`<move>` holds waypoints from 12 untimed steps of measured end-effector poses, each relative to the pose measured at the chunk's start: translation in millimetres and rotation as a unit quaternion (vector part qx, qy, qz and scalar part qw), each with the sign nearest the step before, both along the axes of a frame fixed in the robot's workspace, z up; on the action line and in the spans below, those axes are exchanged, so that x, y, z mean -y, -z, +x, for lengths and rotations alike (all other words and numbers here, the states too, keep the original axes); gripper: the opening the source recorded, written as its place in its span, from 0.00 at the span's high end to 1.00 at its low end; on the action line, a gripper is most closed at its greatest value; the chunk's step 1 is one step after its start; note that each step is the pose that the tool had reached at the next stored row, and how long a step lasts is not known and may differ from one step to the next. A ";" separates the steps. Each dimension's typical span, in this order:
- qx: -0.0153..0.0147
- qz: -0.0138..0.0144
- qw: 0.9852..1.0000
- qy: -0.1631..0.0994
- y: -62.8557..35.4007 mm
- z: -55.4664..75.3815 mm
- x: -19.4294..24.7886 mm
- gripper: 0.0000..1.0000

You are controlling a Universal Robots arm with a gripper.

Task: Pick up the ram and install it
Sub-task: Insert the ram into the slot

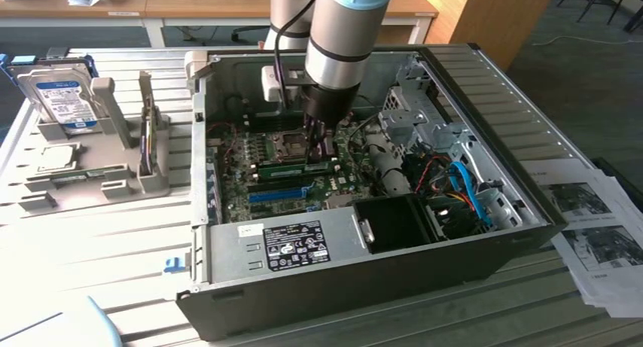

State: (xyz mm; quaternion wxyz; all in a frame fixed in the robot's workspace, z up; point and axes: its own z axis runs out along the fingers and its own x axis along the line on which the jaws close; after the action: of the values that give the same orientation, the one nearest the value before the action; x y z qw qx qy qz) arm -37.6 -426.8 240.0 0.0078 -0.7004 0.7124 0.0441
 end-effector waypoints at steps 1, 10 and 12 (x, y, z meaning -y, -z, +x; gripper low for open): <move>0.000 0.000 1.000 0.000 -0.4 0.0 0.0 0.82; 0.000 0.000 1.000 0.000 -3.5 0.0 0.0 0.82; 0.000 0.000 1.000 0.000 -4.1 0.0 0.0 0.82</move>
State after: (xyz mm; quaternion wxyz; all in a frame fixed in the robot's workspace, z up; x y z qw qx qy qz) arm -37.6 -426.8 244.1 0.0078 -0.7004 0.7124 0.0441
